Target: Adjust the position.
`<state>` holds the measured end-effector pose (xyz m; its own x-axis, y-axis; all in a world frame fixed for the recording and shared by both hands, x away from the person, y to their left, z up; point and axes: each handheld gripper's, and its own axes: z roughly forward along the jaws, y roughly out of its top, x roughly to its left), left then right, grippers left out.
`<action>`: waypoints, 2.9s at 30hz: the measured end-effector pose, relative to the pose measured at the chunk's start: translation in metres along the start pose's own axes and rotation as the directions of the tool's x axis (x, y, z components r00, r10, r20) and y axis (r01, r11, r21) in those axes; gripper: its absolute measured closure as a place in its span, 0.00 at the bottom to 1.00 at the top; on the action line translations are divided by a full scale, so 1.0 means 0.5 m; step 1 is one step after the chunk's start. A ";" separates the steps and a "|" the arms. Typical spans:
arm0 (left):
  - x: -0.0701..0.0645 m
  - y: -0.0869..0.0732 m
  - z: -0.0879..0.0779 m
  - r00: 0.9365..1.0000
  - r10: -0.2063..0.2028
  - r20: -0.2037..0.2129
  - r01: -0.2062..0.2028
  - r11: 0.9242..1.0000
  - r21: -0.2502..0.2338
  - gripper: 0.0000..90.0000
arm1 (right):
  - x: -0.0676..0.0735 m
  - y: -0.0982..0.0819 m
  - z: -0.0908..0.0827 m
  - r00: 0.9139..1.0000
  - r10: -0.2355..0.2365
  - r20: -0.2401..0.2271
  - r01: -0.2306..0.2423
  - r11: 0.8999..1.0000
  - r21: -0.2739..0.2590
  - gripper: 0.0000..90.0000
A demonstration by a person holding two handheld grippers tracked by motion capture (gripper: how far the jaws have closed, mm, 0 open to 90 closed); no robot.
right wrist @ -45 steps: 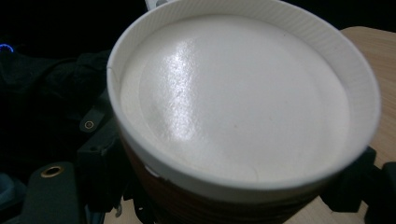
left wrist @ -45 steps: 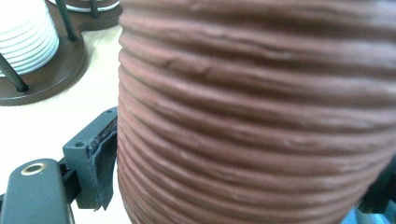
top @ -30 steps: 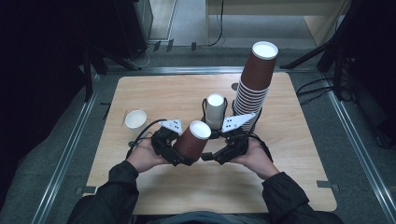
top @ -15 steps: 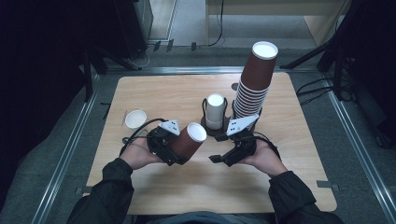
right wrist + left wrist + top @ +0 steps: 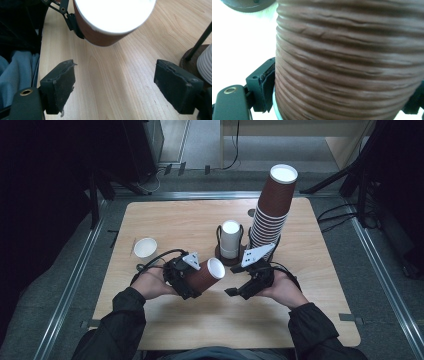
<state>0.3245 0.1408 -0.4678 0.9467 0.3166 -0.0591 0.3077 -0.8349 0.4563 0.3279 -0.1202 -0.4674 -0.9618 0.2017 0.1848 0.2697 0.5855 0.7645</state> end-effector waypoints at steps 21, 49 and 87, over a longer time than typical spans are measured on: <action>-0.039 0.026 0.029 0.995 0.057 0.080 -0.061 0.997 0.055 0.11 | 0.028 0.042 0.037 0.998 -0.025 -0.066 0.025 1.000 0.010 0.16; -0.034 0.025 0.009 0.998 0.033 0.049 -0.030 0.998 -0.064 0.00 | 0.030 0.046 0.030 0.997 -0.064 -0.048 0.063 0.998 -0.009 0.24; -0.013 -0.014 -0.017 0.991 0.000 0.130 0.050 0.924 -0.380 0.00 | 0.019 0.023 -0.027 0.998 -0.014 -0.054 0.005 0.988 -0.157 0.24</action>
<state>0.3155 0.1483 -0.4628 0.9509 0.2556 -0.1743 0.2957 -0.5845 0.7556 0.3211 -0.1222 -0.4485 -0.9665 0.1510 0.2077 0.2545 0.4558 0.8529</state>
